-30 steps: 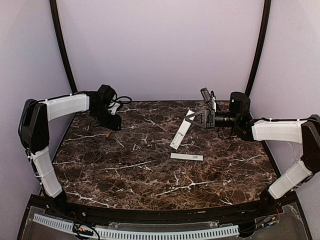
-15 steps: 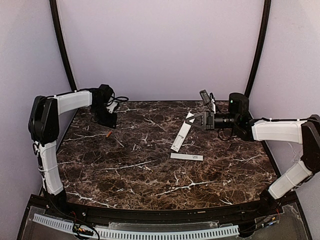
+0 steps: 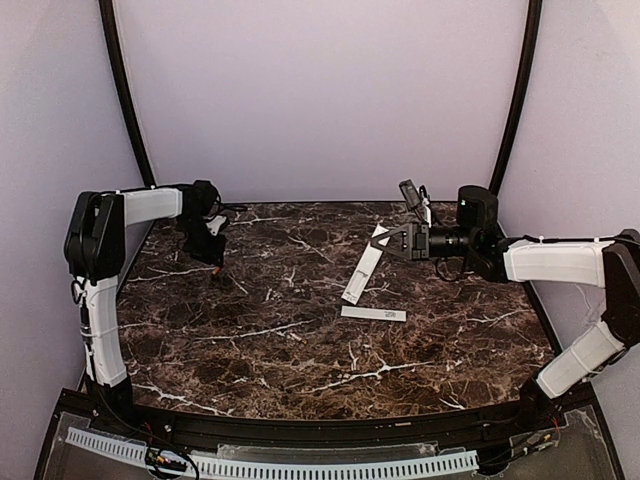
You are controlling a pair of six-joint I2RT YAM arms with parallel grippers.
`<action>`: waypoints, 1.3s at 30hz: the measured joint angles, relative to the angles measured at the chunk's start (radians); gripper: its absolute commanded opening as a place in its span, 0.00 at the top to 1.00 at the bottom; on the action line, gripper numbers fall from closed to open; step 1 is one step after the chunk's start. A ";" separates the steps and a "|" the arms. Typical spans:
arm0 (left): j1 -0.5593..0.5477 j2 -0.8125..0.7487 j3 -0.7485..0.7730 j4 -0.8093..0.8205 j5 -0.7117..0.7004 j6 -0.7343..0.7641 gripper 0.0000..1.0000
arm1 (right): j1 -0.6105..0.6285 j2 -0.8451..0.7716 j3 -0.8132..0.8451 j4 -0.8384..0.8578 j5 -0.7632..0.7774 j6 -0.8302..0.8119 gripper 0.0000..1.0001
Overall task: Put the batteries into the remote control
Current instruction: Pick up the battery from the center of the board, then place the battery in the battery compartment.
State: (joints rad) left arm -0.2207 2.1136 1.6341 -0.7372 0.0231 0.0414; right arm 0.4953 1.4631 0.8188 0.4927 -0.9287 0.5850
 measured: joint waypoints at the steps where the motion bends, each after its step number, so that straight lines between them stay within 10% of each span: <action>1: 0.000 0.003 0.000 0.001 0.006 0.000 0.70 | 0.000 0.000 0.000 0.000 0.000 0.000 1.00; 25: -0.050 0.035 -0.013 0.030 0.029 0.000 1.00 | 0.000 0.047 0.014 -0.027 0.008 0.013 1.00; 39: -0.336 -0.542 -0.568 0.710 0.263 -0.115 1.00 | 0.003 0.109 0.014 -0.010 0.037 0.177 1.00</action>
State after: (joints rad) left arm -0.5571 1.5711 1.0664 -0.0269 0.2863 -0.0738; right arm 0.4984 1.5726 0.8326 0.4824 -0.8917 0.7616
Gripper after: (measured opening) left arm 0.087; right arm 0.211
